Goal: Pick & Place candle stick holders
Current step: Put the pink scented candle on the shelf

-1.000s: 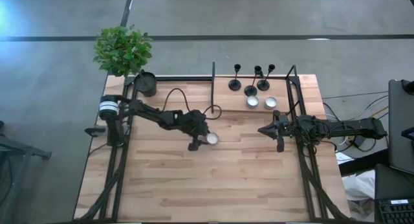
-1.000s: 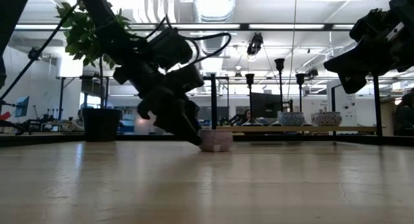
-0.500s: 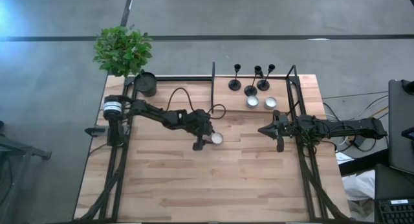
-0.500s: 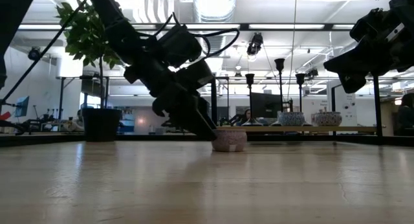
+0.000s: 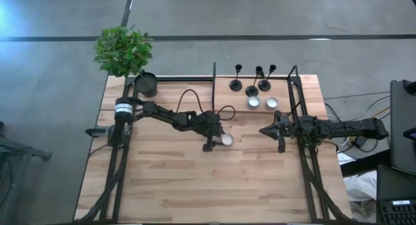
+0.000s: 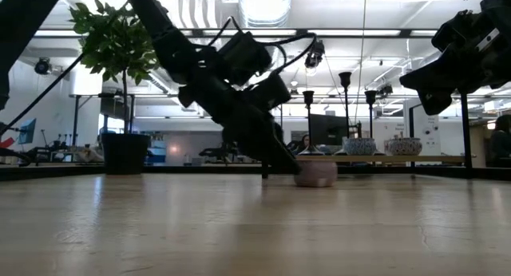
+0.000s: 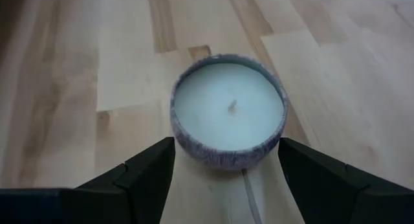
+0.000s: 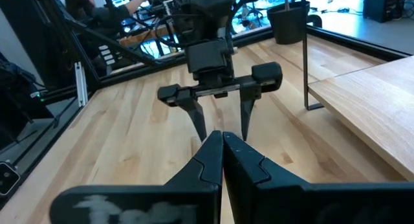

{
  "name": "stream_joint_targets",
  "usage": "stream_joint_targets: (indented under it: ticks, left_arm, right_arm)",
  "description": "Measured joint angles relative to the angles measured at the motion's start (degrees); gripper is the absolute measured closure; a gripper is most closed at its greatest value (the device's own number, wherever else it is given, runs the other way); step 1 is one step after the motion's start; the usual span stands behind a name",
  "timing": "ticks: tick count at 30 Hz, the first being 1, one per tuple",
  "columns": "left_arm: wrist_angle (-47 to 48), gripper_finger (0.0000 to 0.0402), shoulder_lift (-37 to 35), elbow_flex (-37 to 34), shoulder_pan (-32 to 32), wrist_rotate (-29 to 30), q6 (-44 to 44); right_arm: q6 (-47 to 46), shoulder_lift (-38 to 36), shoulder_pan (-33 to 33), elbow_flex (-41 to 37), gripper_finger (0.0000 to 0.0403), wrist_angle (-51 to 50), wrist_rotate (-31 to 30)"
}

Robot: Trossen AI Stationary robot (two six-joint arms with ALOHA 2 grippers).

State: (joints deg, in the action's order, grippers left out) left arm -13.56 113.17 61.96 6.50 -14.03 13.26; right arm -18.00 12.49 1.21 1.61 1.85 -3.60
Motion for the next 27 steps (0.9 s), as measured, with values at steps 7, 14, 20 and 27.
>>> stream_joint_targets:
  ticks: [7, 14, 20, 27]
  left_arm:
    - [0.0, 0.0122, -2.9, 0.9, 0.0, 4.2, -1.6]
    - [7.1, 0.0122, -10.9, -0.2, 0.0, 4.3, -1.7]
    - [11.8, 0.0134, -20.1, -4.3, 0.0, 3.9, -4.5]
    - [6.0, 0.0274, -35.1, -15.4, 0.2, 5.8, -9.2]
  right_arm:
    - [0.0, 0.0, 0.0, 0.0, 0.0394, 0.0, 0.1]
    - [0.0, 0.0, 0.0, 0.0, 0.0394, -0.4, 0.2]
    - [0.0, -0.1, 0.0, 0.0, 0.0394, 1.7, 0.2]
    - [-2.5, 0.3, 0.0, 0.1, 0.0394, 15.4, -2.4]
